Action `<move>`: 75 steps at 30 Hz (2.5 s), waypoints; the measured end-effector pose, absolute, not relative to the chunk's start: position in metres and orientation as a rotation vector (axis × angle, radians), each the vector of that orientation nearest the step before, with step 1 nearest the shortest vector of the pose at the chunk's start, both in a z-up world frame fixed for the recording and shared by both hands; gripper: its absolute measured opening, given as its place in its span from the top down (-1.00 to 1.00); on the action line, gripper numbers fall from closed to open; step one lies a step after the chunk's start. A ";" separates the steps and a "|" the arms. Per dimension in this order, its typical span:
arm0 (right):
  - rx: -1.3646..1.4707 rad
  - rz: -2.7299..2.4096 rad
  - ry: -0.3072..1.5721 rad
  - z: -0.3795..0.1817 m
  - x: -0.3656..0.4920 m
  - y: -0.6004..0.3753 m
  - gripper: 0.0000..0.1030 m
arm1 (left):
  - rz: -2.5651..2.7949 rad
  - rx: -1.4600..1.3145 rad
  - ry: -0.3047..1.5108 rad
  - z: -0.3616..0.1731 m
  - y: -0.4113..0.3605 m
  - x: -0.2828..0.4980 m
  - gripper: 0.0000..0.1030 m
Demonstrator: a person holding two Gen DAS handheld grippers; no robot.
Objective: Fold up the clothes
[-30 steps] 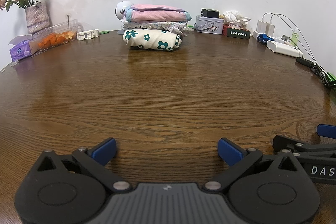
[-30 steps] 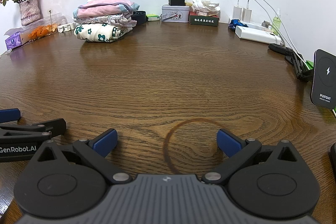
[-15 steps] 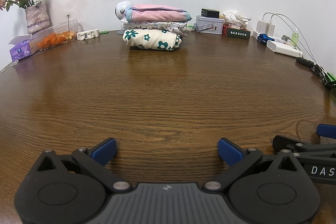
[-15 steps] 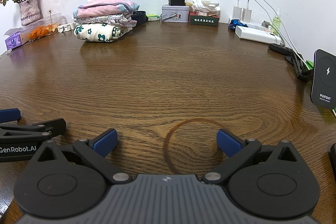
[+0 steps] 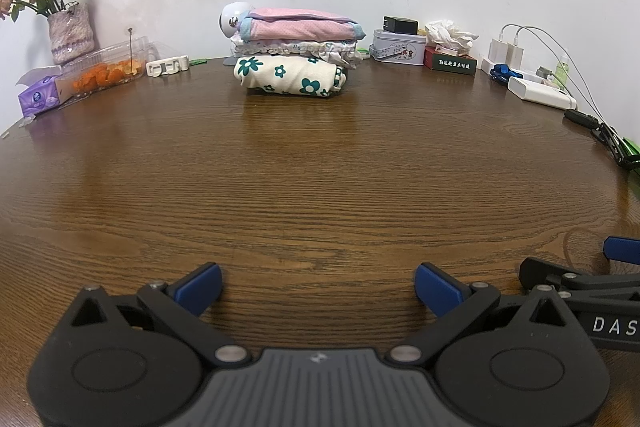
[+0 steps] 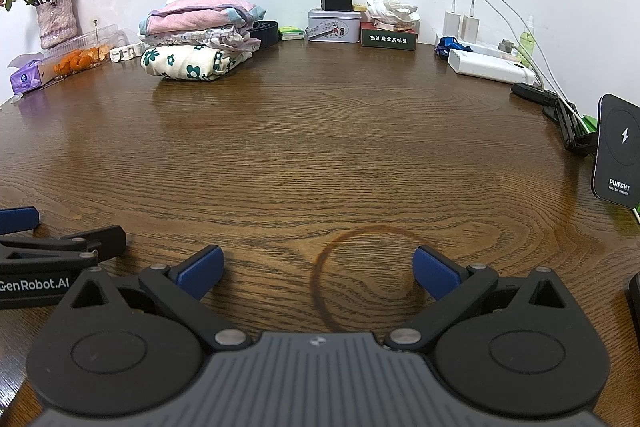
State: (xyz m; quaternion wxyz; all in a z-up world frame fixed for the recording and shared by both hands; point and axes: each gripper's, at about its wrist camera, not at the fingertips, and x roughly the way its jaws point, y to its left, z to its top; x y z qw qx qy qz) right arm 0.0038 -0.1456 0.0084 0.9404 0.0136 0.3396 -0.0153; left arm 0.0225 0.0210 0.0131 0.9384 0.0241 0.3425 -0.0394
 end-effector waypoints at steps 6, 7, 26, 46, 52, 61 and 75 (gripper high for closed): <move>0.028 -0.032 0.694 0.008 0.004 -0.145 -0.99 | -0.080 0.049 0.699 0.013 0.021 0.022 -1.00; 0.028 -0.032 0.694 0.008 0.004 -0.145 -0.99 | -0.080 0.049 0.699 0.013 0.021 0.022 -1.00; 0.028 -0.032 0.694 0.008 0.004 -0.145 -0.99 | -0.080 0.049 0.699 0.013 0.021 0.022 -1.00; 0.028 -0.032 0.694 0.009 0.004 -0.146 -0.99 | -0.080 0.049 0.698 0.013 0.021 0.023 -1.00; 0.028 -0.031 0.694 0.008 0.004 -0.146 -0.99 | -0.080 0.049 0.698 0.013 0.021 0.023 -1.00; 0.028 -0.031 0.694 0.008 0.004 -0.146 -0.99 | -0.081 0.049 0.698 0.013 0.021 0.023 -1.00; 0.028 -0.031 0.694 0.008 0.004 -0.146 -0.99 | -0.102 0.051 0.699 0.012 0.019 0.031 -1.00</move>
